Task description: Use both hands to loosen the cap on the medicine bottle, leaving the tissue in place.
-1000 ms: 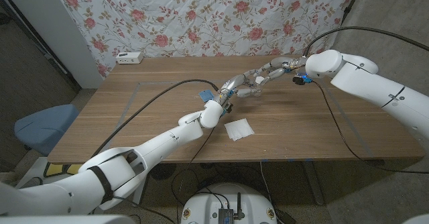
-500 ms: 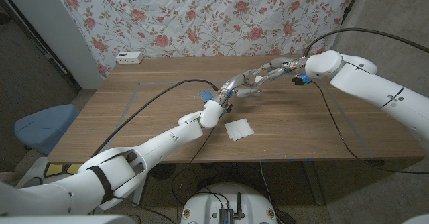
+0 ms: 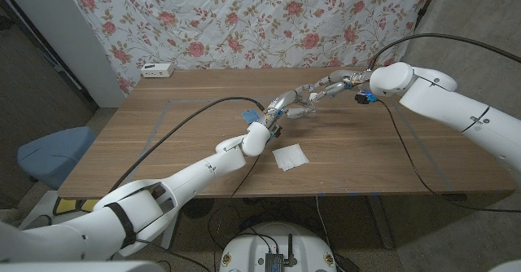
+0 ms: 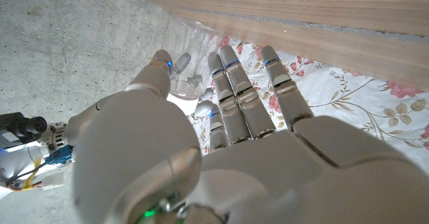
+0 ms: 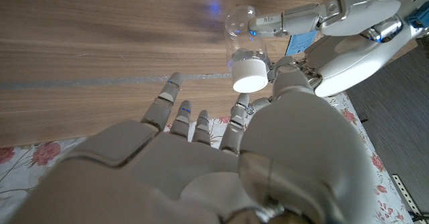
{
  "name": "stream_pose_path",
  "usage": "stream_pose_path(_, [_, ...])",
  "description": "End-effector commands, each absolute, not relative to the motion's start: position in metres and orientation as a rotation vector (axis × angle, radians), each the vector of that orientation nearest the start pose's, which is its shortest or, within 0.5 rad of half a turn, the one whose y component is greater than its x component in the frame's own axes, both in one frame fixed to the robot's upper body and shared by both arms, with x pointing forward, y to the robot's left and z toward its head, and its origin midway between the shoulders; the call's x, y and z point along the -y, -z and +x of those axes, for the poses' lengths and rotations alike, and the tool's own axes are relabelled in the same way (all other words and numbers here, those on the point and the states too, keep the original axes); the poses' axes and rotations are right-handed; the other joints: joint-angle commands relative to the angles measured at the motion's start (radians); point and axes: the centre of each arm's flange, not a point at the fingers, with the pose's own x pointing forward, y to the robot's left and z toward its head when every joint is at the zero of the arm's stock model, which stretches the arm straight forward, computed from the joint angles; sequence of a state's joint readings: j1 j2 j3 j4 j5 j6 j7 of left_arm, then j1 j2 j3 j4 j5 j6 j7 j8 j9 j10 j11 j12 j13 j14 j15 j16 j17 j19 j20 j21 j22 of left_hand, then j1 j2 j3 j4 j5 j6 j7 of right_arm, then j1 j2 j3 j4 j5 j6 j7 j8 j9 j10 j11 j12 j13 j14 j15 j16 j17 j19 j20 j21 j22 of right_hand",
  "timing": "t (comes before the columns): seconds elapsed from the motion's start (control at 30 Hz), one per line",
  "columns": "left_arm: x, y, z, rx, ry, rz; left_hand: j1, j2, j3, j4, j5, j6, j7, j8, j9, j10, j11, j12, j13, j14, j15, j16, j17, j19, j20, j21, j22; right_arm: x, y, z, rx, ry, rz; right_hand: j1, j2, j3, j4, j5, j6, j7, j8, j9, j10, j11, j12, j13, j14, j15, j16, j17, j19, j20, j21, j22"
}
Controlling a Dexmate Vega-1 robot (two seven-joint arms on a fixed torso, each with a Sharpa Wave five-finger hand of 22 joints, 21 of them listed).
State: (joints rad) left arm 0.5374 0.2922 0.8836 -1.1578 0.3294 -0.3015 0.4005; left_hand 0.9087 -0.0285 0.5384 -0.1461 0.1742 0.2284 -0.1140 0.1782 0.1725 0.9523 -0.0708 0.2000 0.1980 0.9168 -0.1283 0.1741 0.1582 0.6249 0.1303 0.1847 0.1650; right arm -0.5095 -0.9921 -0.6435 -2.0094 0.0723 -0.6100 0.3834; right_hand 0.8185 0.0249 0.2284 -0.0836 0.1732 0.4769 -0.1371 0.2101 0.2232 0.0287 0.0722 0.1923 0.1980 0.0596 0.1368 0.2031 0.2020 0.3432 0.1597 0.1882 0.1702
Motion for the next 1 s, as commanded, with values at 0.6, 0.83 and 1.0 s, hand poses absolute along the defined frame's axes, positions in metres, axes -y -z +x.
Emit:
stream_pose_path(0.6, [-0.0229,0.0083,0.6364,0.986,0.246,0.859,0.005,0.014,0.004,-0.001,0.003,0.005,-0.002,0.007,0.003,0.063,-0.058,0.004,0.004,0.012,-0.075,0.000,0.004,-0.005,-0.001,0.002,0.003,0.2235,-0.1054,0.5591,0.212,-0.270,-1.234,-0.047,-0.016,-0.024,0.009,0.016,0.019,0.055,0.010,0.004,-0.011,0.029,0.004,0.002,0.004,0.021,0.004,0.003,-0.005,0.003,0.004,0.003])
stream_pose_path(0.83, [-0.0214,0.0072,0.6374,0.987,0.249,0.858,0.005,0.014,0.005,-0.001,0.003,0.007,-0.003,0.007,0.003,0.064,-0.058,0.004,0.004,0.011,-0.075,-0.001,0.003,-0.005,-0.001,0.002,0.003,0.2226,-0.1046,0.5606,0.212,-0.261,-1.234,-0.039,-0.015,-0.021,0.000,0.019,0.048,0.065,0.024,0.009,-0.005,0.030,0.007,0.002,0.011,0.023,0.005,0.001,-0.003,0.001,0.006,0.003])
stream_pose_path(1.0, [-0.0213,0.0066,0.6378,0.987,0.249,0.859,0.005,0.015,0.005,-0.001,0.003,0.007,-0.004,0.007,0.003,0.066,-0.061,0.004,0.004,0.011,-0.076,-0.001,0.003,-0.004,-0.002,0.003,0.003,0.2223,-0.1039,0.5616,0.216,-0.254,-1.233,-0.026,-0.007,-0.014,-0.011,0.023,0.080,0.063,0.041,0.014,0.006,0.031,0.011,0.003,0.020,0.022,0.009,0.000,0.004,-0.002,0.008,0.003])
